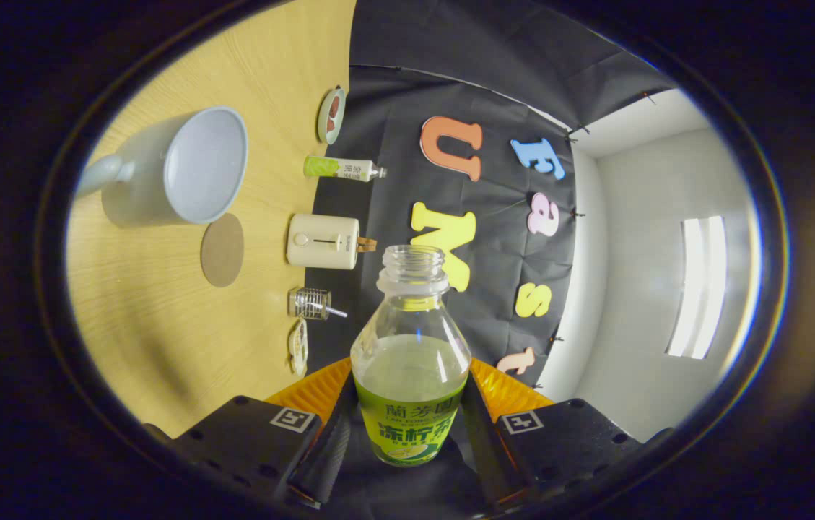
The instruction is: Take the bottle from table, then pour the juice into the cup, finally place the bottle on the coaster
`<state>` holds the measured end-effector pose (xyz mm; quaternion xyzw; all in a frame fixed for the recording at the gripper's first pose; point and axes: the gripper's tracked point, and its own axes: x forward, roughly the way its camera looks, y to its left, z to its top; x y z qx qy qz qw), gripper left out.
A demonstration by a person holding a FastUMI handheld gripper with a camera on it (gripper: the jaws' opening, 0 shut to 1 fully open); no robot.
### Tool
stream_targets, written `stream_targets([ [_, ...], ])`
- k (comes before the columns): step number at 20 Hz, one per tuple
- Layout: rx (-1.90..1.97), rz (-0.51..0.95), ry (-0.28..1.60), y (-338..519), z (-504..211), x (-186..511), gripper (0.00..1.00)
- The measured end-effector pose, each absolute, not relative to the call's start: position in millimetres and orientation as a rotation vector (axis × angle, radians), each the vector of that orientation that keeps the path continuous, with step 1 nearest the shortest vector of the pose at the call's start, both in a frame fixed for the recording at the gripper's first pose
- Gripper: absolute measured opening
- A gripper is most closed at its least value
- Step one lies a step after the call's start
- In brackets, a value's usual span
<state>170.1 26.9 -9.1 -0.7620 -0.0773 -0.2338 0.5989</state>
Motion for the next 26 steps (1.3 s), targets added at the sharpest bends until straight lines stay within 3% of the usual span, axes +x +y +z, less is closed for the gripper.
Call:
stream_targets([
  [26,-1.974,-0.600,-0.223,48.2,4.8,162.4,0.79],
])
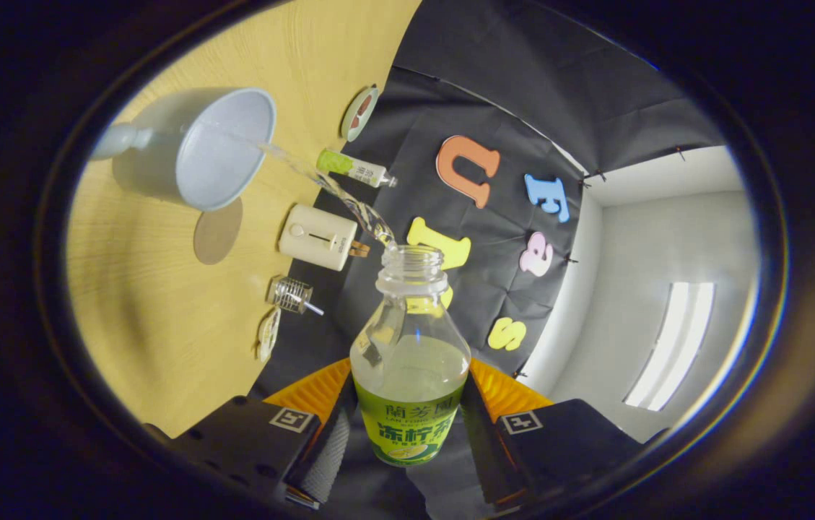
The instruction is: Take the bottle from table, then pour the juice into the cup, finally place the bottle on the coaster
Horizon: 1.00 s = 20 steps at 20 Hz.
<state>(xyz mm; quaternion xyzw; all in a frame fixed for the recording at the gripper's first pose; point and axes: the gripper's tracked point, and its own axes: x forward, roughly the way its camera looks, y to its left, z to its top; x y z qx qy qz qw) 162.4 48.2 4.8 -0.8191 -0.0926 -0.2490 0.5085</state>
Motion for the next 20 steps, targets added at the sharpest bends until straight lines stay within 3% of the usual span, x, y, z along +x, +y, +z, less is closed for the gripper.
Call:
stream_targets([
  [20,-2.102,-0.672,-0.291,52.6,20.3,158.9,0.80],
])
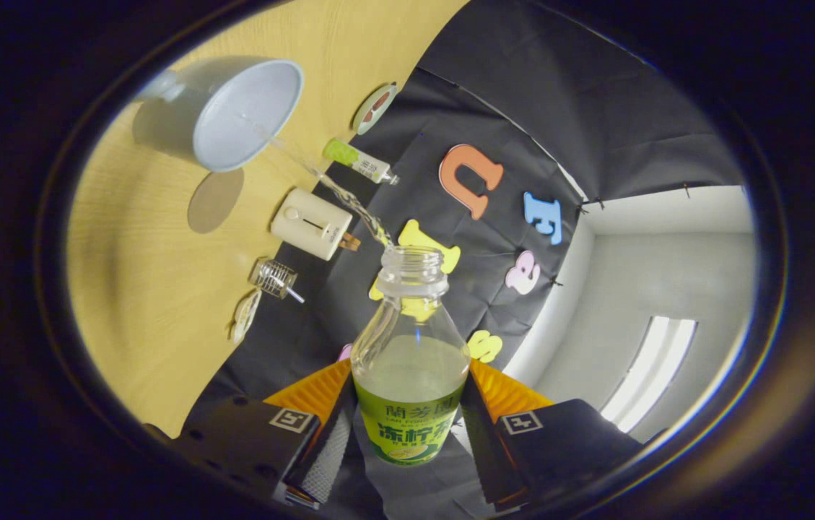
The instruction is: Take the bottle from table, then pour the juice into the cup, finally place the bottle on the coaster
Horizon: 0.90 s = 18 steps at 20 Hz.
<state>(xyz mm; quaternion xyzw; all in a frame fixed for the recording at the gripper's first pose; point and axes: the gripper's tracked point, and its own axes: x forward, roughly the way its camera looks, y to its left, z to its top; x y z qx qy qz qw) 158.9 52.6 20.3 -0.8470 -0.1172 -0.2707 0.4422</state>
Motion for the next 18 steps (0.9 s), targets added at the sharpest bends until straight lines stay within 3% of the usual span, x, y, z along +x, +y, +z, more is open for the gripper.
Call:
stream_targets([
  [18,-2.222,-0.689,-0.370,71.1,19.9,156.9,0.80],
])
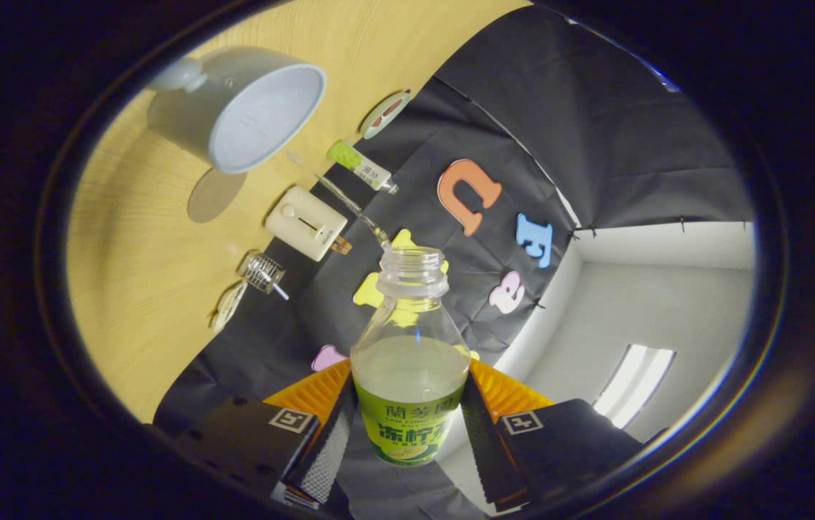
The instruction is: Take the bottle from table, then pour the juice into the cup, finally place the bottle on the coaster
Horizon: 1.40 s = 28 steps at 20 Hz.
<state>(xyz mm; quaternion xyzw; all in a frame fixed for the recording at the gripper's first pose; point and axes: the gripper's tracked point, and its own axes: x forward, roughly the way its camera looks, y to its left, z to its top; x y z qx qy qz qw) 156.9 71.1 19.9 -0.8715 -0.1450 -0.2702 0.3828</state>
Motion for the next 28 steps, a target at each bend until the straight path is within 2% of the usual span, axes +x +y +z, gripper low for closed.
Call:
stream_targets([
  [23,-2.288,-0.769,-0.546,83.4,30.0,149.7,0.80],
  [28,-2.108,-0.699,-0.439,60.9,25.2,154.4,0.80],
])
